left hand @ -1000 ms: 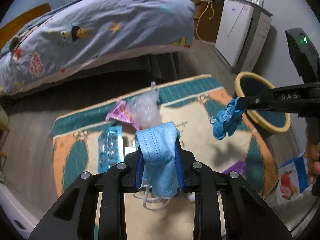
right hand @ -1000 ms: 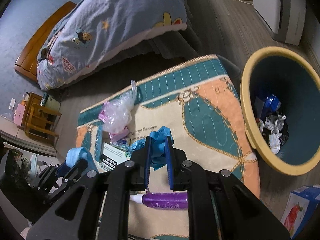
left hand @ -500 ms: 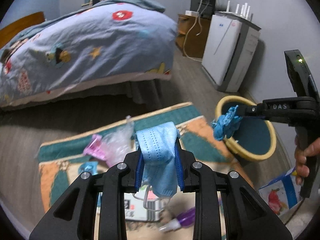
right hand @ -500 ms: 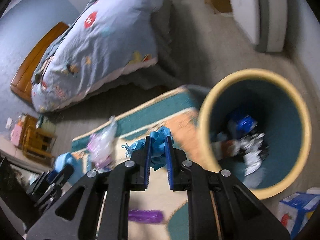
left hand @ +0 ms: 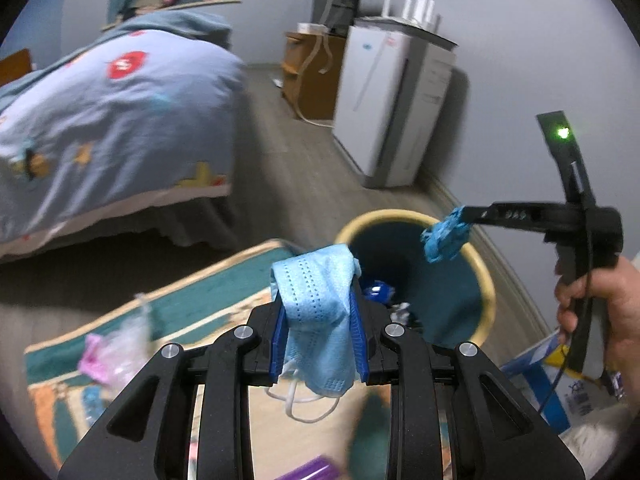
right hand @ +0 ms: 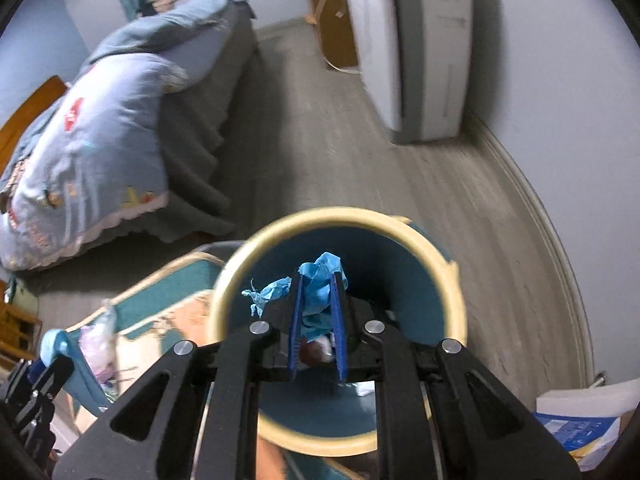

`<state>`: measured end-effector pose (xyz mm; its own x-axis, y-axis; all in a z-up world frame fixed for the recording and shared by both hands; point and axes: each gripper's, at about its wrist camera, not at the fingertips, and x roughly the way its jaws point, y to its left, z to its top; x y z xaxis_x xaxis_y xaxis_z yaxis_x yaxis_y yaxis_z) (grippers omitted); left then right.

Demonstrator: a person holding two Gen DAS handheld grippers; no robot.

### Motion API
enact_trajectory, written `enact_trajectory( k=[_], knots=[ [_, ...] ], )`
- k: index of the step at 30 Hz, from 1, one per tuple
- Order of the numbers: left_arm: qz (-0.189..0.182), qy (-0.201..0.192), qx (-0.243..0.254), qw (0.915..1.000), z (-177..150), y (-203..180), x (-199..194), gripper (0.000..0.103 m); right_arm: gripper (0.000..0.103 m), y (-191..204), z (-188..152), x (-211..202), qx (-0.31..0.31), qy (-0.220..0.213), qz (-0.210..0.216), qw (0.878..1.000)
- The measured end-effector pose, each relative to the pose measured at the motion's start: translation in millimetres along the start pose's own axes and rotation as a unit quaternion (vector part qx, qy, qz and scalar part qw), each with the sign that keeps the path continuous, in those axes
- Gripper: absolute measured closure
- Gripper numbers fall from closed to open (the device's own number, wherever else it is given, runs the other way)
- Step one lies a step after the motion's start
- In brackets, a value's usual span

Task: Collect trash
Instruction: 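Carry the mask with the left tool while the right tool carries the glove to the bin, then open the left tool over the bin while the right tool opens to drop the glove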

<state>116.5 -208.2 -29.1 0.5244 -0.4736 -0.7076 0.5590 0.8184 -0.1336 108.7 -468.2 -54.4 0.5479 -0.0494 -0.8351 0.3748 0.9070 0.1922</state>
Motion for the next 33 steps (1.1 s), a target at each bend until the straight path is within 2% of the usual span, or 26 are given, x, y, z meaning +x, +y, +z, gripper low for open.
enact_trajectory(
  k=[5,9,12,14,15,16,17,18,19,20,21,22,23,24,29,33],
  knots=[
    [-0.049,0.032,0.002,0.9983,13,-28,40,0.075,0.090,-23,-5,18,0.012,0.024,-0.027,0.999],
    [-0.064,0.039,0.016,0.9971,21,-50,66,0.074,0.090,-30,-12,24,0.024,0.041,-0.029,0.998],
    [-0.064,0.034,0.034,0.9968,23,-61,76,0.065,0.089,-28,-10,20,0.027,0.034,-0.026,0.999],
    [-0.065,0.028,0.041,0.9967,24,-65,78,0.052,0.088,-28,-9,17,0.031,0.029,-0.025,0.999],
    [-0.064,0.024,0.043,0.9968,24,-66,77,0.039,0.085,-29,-8,16,0.034,0.029,-0.025,0.999],
    [-0.066,0.020,0.044,0.9967,23,-66,75,0.033,0.082,-31,-8,16,0.038,0.028,-0.024,0.999],
    [-0.068,0.016,0.046,0.9965,22,-65,73,0.031,0.068,-32,-7,16,0.042,0.027,-0.025,0.998],
    [-0.064,0.016,0.049,0.9966,22,-64,72,0.026,0.049,-33,-7,15,0.047,0.026,-0.025,0.998],
    [-0.058,0.016,0.052,0.9969,21,-63,71,0.024,0.041,-34,-7,13,0.053,0.023,-0.025,0.998],
    [-0.054,0.016,0.053,0.9970,20,-61,69,0.023,0.027,-34,-7,11,0.057,0.019,-0.024,0.998],
    [-0.048,0.016,0.053,0.9973,19,-58,65,0.020,0.019,-34,-7,10,0.058,0.015,-0.021,0.998],
    [-0.042,0.015,0.051,0.9977,18,-56,61,0.014,0.015,-32,-6,7,0.056,0.010,-0.019,0.998],
    [-0.031,0.011,0.048,0.9983,17,-51,55,0.012,0.009,-30,-5,6,0.053,0.007,-0.020,0.998],
    [-0.025,0.008,0.046,0.9986,16,-48,51,0.011,0.006,-27,-5,5,0.049,0.004,-0.021,0.999],
    [0.019,0.000,0.025,0.9995,6,-16,15,0.008,0.006,1,-3,-2,0.010,-0.005,-0.029,1.000],
    [0.061,-0.005,0.007,0.9981,-2,19,-19,0.008,0.006,30,-4,-11,-0.017,-0.018,-0.015,1.000]
  ],
)
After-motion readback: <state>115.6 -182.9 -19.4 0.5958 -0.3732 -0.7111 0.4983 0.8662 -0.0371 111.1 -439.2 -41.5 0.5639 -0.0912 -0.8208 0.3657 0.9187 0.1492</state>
